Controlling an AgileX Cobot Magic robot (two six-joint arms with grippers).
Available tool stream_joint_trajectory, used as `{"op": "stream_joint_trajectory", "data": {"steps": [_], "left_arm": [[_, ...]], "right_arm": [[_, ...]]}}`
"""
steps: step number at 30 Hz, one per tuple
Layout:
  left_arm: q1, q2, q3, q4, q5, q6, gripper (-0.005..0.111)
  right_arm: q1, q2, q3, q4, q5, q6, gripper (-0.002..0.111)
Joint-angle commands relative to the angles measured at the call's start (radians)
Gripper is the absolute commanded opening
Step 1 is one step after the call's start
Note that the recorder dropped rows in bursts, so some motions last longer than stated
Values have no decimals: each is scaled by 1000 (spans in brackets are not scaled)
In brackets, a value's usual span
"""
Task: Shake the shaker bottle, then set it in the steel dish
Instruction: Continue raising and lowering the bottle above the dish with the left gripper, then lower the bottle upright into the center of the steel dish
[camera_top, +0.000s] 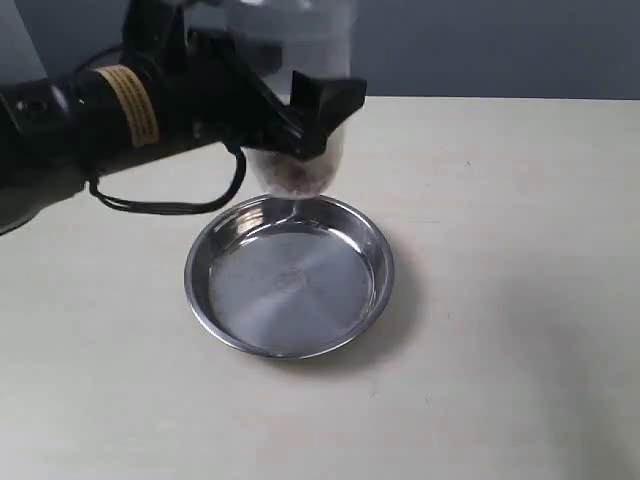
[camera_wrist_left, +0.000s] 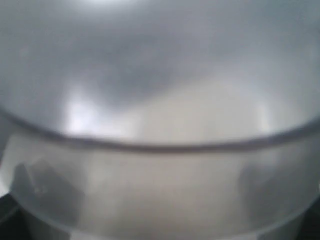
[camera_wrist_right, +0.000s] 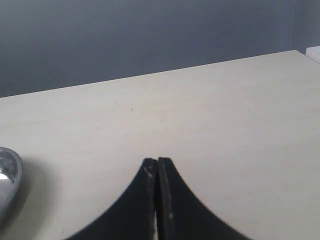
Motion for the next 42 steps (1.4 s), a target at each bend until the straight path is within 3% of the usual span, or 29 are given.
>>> {"op": "stream_joint_trajectory", "data": {"steps": [1,3,10,16,21,26,30,32,35,42], "left_arm": [[-5,152,77,-24,29,-7,0],[-5,158,73,-15,26,-9,0],[-5,-84,-50,15,-2,-7,0],[19,155,44,-52,16,-21,0],[17,10,-43,-24,-233,6,0],[3,58,-51,-12,-10,17,0],[5,203,5,-51,3,17,0],[5,202,5,-38,-52,17,0],[5,202,5,-39,-238,38,0],[5,333,5,-85,-306,110,0]], "right_arm": [[-3,-5,1,0,-10,-2,-1],[-3,-5,1,0,-10,-2,-1],[-3,-5,1,0,-10,-2,-1],[-3,-5,1,0,-10,-2,-1],[-3,-5,1,0,-10,-2,-1],[-3,-5,1,0,-10,-2,-1],[-3,-5,1,0,-10,-2,-1],[-3,-5,1,0,-10,-2,-1],[-3,-5,1,0,-10,-2,-1],[-3,-5,1,0,-10,-2,-1]]}}
